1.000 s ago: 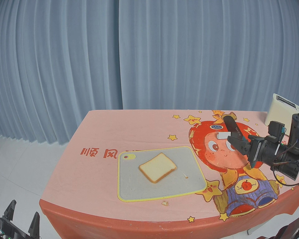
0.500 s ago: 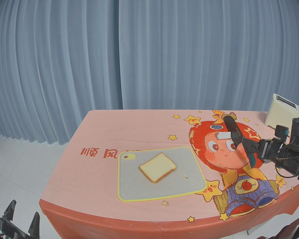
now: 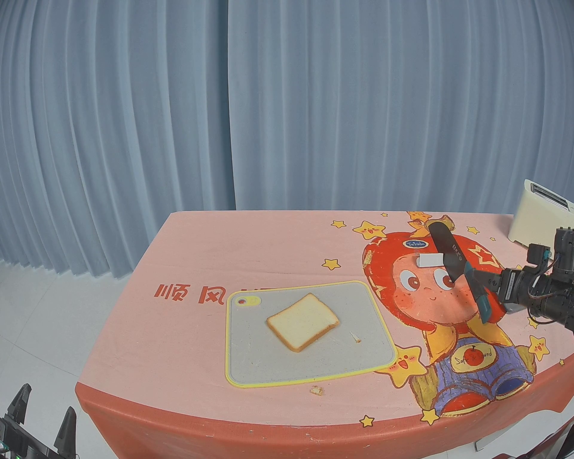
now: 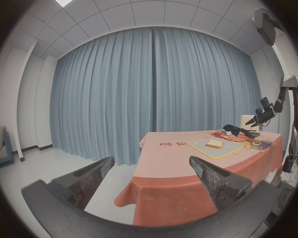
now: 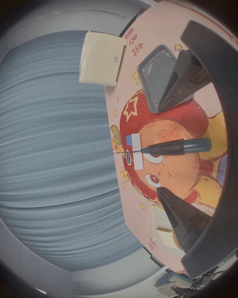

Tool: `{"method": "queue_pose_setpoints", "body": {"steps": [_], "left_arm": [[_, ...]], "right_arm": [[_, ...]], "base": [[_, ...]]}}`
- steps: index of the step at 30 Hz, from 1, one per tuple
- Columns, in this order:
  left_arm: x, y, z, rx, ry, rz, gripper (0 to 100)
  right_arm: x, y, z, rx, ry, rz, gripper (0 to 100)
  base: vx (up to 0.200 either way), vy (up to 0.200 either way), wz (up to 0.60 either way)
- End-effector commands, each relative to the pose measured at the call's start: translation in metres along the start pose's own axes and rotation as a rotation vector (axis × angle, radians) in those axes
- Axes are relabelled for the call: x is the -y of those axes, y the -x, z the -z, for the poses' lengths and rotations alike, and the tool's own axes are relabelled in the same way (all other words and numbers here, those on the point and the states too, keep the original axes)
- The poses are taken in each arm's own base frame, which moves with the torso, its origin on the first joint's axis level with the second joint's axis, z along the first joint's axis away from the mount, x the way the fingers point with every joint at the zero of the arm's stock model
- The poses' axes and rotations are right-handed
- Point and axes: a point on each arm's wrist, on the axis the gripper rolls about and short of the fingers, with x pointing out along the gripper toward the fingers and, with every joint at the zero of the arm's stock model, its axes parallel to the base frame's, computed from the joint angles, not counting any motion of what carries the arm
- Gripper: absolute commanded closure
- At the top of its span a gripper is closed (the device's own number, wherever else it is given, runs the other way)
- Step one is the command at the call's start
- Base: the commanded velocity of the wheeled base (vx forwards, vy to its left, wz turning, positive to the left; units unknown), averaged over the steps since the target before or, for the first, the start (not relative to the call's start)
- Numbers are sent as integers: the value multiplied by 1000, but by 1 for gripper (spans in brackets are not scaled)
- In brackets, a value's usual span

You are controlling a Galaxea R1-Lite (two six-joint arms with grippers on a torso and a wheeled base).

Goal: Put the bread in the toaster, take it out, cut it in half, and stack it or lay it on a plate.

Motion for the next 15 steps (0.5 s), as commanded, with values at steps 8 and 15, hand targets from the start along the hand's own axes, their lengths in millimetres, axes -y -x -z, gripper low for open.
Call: {"method": "queue_pose_setpoints", "body": {"steps": [8, 15], "left_arm": [[0, -1, 5, -17, 1, 0, 0], [0, -1, 5, -17, -1, -1, 0]], "right_arm": [[-3, -25, 18, -108, 12, -8, 0], [-2, -30, 16, -111, 9, -4, 0]], "base": [[0, 0, 0], [0, 0, 0]]}}
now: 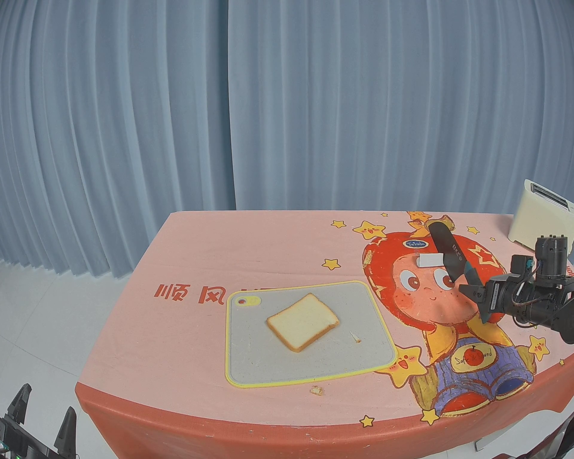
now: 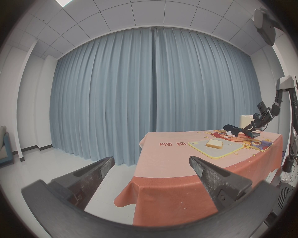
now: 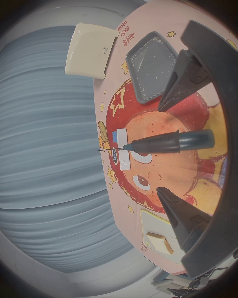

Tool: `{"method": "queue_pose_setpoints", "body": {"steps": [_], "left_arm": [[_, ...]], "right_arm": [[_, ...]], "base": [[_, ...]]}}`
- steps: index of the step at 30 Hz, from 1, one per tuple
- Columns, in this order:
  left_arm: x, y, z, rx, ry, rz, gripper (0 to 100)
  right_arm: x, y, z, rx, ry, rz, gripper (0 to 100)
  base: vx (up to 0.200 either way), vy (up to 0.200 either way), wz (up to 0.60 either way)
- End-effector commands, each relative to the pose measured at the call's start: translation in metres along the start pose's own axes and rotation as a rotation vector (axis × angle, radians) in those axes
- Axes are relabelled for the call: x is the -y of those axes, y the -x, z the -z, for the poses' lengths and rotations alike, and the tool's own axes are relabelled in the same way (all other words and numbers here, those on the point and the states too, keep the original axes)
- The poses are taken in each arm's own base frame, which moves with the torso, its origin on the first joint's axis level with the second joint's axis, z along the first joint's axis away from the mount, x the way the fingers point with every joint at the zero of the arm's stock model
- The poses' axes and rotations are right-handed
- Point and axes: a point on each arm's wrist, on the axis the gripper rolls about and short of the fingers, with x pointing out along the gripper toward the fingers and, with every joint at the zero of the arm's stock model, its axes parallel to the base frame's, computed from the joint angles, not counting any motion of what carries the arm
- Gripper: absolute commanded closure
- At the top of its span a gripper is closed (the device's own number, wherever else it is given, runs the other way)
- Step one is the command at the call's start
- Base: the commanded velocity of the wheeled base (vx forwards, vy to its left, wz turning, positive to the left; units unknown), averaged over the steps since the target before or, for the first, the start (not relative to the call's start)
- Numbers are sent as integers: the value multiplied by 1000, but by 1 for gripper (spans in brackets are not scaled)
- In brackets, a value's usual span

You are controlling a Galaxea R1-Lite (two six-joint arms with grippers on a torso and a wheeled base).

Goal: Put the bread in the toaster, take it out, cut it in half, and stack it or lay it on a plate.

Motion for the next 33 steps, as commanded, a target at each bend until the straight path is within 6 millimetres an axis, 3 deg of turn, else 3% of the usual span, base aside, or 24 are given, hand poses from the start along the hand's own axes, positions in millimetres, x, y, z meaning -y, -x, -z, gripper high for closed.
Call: {"method": "queue_pose_setpoints", "body": {"steps": [1, 26, 27, 33], "left_arm": [[0, -1, 5, -17, 0, 0, 0], [0, -1, 5, -17, 0, 0, 0], [0, -1, 5, -17, 0, 0, 0], [0, -1, 5, -17, 0, 0, 0]], "right_arm": [[2, -7, 2, -20, -4, 7, 0], [9, -27, 6, -40, -1, 24, 0], [8, -27, 6, -42, 1, 22, 100], [5, -28, 8, -46, 5, 24, 100]], "base": [[0, 0, 0], [0, 0, 0], [0, 0, 0], [0, 0, 0]]}}
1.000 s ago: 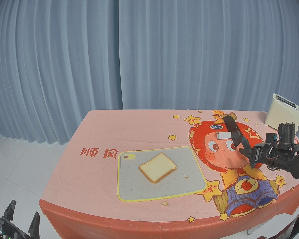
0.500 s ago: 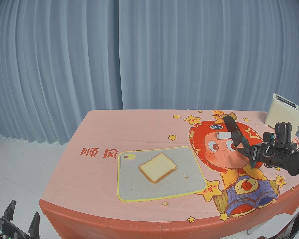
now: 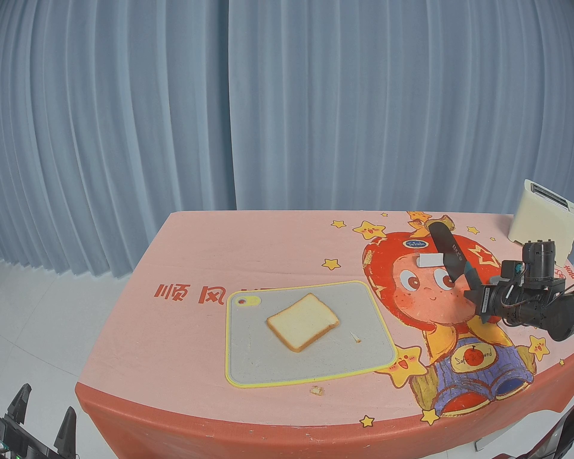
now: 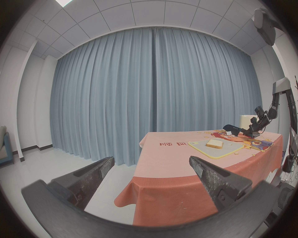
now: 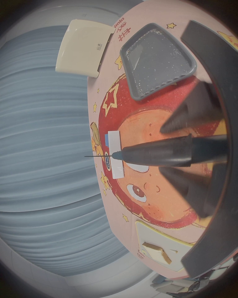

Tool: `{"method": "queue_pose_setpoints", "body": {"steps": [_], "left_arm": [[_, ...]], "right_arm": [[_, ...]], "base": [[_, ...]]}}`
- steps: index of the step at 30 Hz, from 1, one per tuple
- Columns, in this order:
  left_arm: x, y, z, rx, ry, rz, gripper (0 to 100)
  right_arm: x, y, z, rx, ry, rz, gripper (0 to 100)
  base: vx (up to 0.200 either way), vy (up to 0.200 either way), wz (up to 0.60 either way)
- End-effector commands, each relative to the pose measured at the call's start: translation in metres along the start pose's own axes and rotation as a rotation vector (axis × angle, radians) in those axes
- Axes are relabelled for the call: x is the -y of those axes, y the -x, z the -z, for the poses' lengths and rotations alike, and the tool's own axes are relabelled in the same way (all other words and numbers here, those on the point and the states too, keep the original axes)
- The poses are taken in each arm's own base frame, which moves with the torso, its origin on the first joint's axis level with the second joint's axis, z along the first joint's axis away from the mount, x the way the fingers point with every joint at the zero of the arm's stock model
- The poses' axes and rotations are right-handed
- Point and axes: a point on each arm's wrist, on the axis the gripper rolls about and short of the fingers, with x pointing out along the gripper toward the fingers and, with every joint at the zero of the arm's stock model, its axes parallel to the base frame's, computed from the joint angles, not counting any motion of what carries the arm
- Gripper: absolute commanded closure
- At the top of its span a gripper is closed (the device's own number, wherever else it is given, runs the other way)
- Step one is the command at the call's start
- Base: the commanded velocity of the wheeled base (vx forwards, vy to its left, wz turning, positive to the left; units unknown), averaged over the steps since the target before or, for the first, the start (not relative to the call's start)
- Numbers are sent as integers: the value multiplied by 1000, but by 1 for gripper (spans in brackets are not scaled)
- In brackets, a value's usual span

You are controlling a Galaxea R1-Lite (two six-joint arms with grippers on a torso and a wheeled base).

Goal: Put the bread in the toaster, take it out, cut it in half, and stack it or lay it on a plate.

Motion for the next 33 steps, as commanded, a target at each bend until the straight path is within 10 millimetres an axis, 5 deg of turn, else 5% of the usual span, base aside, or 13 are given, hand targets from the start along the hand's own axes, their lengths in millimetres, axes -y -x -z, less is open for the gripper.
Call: {"method": "queue_pose_setpoints", "body": {"steps": [1, 14, 33], "left_arm": [[0, -1, 5, -17, -1, 0, 0], [0, -1, 5, -17, -1, 0, 0], [0, -1, 5, -17, 1, 0, 0]], "right_arm": [[-1, -1, 1, -3, 2, -1, 100], [-6, 15, -11, 122, 11, -26, 100], [-52, 65, -2, 207, 105, -213, 100]], "base": [[0, 0, 0], [0, 0, 0], [0, 0, 0]]}}
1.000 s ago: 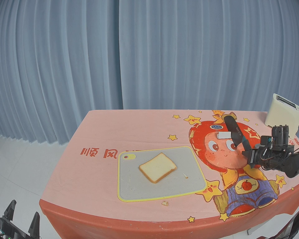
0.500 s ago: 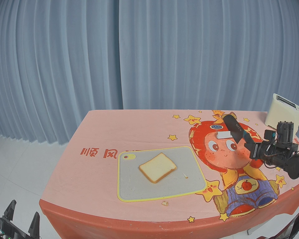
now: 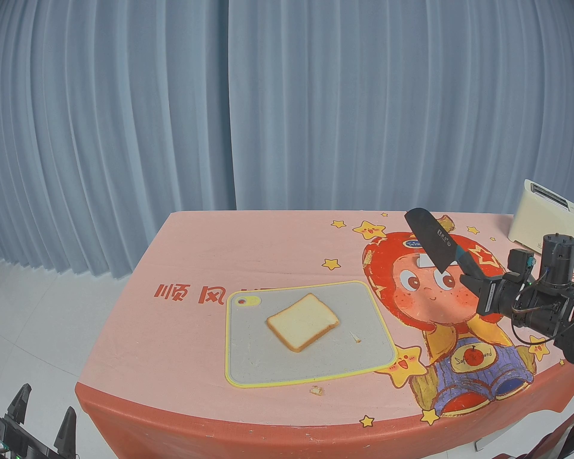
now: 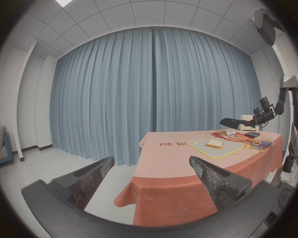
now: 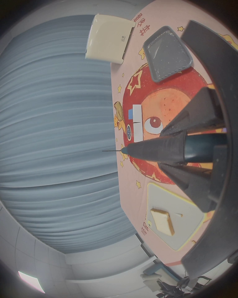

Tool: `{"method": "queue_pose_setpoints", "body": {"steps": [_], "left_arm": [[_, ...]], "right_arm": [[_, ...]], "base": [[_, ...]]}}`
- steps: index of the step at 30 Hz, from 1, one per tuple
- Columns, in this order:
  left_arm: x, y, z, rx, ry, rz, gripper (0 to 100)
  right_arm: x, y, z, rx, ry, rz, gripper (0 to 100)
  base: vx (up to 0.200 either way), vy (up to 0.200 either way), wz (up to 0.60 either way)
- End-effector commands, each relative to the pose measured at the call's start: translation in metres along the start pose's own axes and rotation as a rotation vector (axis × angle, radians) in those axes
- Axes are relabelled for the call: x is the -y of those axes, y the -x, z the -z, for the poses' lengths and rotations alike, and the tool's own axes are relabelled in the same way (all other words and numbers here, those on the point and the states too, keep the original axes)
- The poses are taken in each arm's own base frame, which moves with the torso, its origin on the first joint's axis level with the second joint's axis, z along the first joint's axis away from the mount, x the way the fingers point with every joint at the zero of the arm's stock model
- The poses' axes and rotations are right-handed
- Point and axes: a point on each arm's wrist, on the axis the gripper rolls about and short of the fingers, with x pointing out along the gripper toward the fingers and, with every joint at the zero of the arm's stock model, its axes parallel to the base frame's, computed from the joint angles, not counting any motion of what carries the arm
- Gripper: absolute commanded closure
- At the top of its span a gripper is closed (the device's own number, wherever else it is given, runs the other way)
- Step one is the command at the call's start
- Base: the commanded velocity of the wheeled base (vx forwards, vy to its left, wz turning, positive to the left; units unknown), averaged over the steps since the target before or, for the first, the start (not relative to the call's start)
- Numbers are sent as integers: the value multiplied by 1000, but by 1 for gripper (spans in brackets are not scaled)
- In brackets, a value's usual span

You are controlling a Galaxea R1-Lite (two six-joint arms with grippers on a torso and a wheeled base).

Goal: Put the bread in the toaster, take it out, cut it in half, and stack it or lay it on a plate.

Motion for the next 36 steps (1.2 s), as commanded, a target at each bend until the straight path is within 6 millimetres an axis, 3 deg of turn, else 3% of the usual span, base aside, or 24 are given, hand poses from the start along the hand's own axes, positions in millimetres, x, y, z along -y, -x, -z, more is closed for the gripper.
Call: {"method": "queue_pose_setpoints", "body": {"steps": [1, 13, 30, 36], "left_arm": [[0, -1, 5, -17, -1, -1, 0], [0, -1, 5, -17, -1, -2, 0], [0, -1, 5, -17, 1, -1, 0], [0, -1, 5, -17, -1, -1, 0]], "right_arm": [[-13, 11, 0, 23, 22, -56, 100], [-36, 14, 9, -7, 61, -154, 100], [-104, 41, 15, 13, 207, -477, 100], [-117, 40, 12, 14, 228, -524, 100]], "base": [[0, 0, 0], [0, 0, 0], [0, 0, 0], [0, 0, 0]]}}
